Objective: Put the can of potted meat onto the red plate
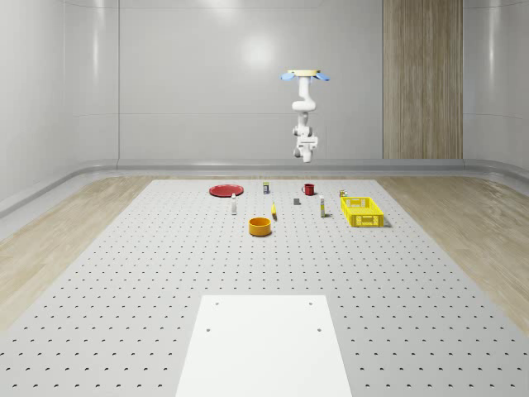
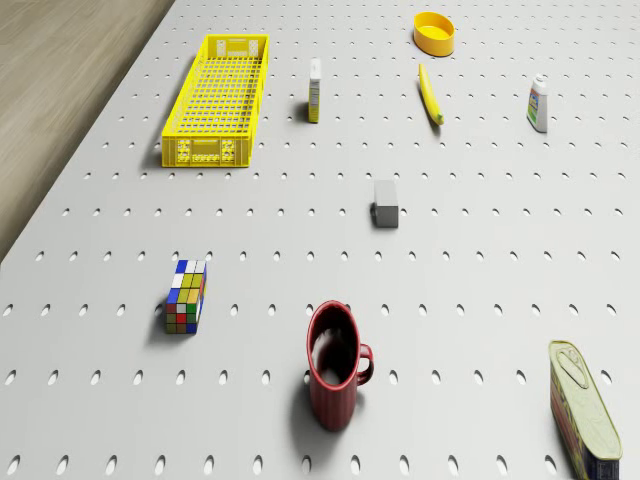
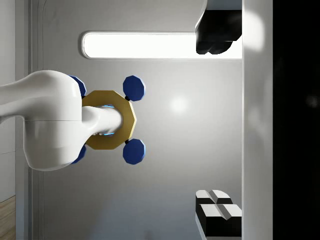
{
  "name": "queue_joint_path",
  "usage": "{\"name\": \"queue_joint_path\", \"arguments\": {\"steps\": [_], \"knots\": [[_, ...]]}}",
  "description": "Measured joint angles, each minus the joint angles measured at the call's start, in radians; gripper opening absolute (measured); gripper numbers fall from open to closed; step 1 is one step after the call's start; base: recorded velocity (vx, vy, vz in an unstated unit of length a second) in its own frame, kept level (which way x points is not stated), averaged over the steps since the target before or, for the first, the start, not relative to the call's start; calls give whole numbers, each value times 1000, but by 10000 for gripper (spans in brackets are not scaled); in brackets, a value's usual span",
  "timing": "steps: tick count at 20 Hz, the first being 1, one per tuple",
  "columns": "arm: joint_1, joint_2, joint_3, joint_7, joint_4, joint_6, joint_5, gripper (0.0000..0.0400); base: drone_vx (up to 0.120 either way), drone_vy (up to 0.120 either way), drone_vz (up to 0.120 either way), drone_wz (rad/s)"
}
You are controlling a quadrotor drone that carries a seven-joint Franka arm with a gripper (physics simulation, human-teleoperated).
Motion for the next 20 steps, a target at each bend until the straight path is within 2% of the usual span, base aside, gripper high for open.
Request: {"name": "queue_joint_path", "arguments": {"steps": [11,16,18,20], "knots": [[-2,12,1,-1,38,-17,1,400,0,-120,0,0],[-2,11,2,-1,38,-15,1,400,120,-120,0,0],[-3,10,2,-1,37,-13,0,400,0,-120,0,0],[-3,9,2,-1,36,-12,0,400,100,-120,0,0]]}}
